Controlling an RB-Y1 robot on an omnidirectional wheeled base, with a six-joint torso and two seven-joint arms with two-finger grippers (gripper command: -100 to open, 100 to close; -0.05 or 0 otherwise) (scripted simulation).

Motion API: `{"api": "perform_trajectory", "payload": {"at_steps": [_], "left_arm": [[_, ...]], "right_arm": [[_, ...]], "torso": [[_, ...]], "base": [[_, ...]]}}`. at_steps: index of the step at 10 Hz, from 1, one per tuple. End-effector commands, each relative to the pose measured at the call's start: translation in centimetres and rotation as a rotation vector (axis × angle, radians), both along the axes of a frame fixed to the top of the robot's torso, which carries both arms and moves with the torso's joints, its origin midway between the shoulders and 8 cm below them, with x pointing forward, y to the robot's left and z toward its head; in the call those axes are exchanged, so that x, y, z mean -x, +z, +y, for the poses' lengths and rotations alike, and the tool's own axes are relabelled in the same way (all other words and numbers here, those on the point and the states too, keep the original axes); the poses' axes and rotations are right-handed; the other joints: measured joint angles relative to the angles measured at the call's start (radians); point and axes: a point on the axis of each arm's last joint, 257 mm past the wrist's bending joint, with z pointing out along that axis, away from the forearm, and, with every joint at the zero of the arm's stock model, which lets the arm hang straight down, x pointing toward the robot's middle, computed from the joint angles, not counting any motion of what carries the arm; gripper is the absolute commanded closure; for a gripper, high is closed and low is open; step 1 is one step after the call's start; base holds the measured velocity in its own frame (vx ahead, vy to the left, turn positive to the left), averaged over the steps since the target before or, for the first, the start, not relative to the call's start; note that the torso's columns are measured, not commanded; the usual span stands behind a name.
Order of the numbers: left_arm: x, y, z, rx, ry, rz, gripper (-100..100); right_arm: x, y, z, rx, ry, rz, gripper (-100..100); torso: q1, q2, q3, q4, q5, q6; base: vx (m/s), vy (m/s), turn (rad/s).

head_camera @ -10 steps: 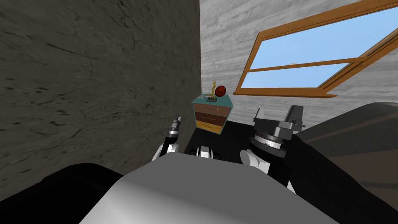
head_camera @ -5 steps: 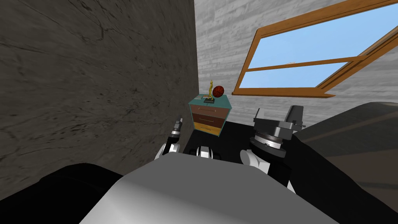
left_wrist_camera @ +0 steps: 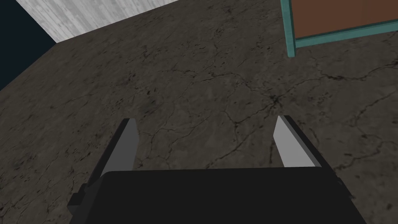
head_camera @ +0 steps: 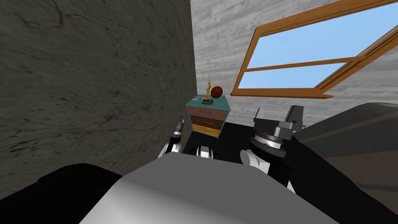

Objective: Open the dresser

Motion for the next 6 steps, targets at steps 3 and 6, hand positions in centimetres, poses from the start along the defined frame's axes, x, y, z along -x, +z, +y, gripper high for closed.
{"api": "perform_trajectory", "payload": {"at_steps": [3, 6], "left_arm": [[-1.0, -2.9, -0.7, 0.001, -0.009, 0.041, -100], [-1.5, -4.6, -1.0, -0.009, -0.018, 0.067, -100]], "right_arm": [[0.0, 0.0, 0.0, 0.000, 0.000, 0.000, 0], [0.0, 0.0, 0.0, 0.000, 0.000, 0.000, 0]], "torso": [[0.001, -0.001, -0.001, 0.000, 0.000, 0.000], [0.000, -0.002, -0.002, -0.001, 0.000, 0.000]], "base": [[0.101, -0.034, -0.047], [0.129, -0.044, -0.045]]}}
